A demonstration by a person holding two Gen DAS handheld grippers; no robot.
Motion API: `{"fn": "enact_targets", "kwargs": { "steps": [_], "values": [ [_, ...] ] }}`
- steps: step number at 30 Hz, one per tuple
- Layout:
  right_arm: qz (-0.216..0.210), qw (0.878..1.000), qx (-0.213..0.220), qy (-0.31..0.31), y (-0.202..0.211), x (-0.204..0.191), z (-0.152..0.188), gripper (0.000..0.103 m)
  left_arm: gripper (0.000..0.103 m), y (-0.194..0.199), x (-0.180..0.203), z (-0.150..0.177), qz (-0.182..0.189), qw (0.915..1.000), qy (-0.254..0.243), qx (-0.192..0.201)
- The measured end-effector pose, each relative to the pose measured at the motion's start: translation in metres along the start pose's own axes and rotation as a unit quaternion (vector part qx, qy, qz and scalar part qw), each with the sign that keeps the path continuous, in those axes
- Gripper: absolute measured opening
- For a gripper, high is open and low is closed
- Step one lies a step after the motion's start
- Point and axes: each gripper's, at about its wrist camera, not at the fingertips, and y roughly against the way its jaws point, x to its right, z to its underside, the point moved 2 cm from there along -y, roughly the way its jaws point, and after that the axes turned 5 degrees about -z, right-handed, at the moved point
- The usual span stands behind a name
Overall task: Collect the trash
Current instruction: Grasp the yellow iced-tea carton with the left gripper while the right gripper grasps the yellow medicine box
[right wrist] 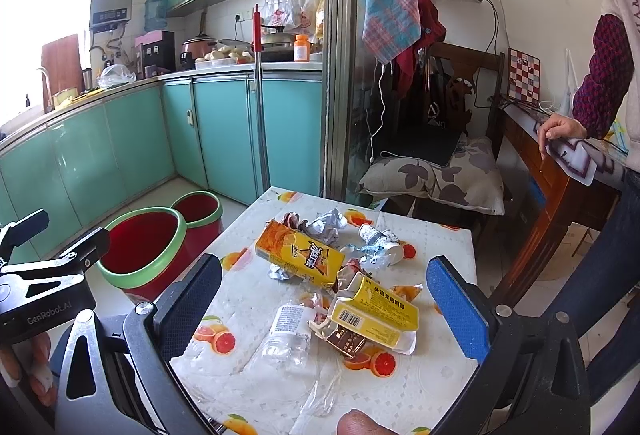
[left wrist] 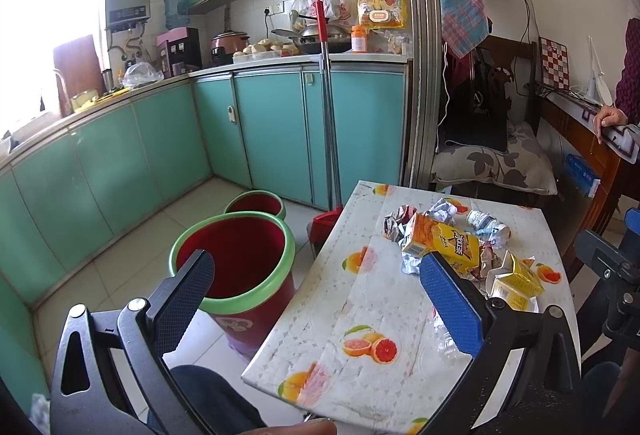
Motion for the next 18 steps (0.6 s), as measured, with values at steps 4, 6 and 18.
{"fn": "enact_targets", "kwargs": {
  "steps": [4,6,18],
  "values": [
    [0.003,1.000,-0.009,-0.005,-0.007,0.006,0.003,0.103,0.103,-0.008,0.003,0.002,0.004,0.9999,-0.002,-0.010],
    [0.006,1.000,-0.016,-0.009,-0.013,0.010,0.006,0.103,0.103,-0.015,0.006,0.004,0.009,0.9998,-0.005,-0.019],
    [0.046,0.996,-0.067,-0.041,-0.058,0.060,0.032,0.103,0.103,-0.092,0.052,0.016,0.104,0.9853,-0.044,-0.129]
  ]
}}
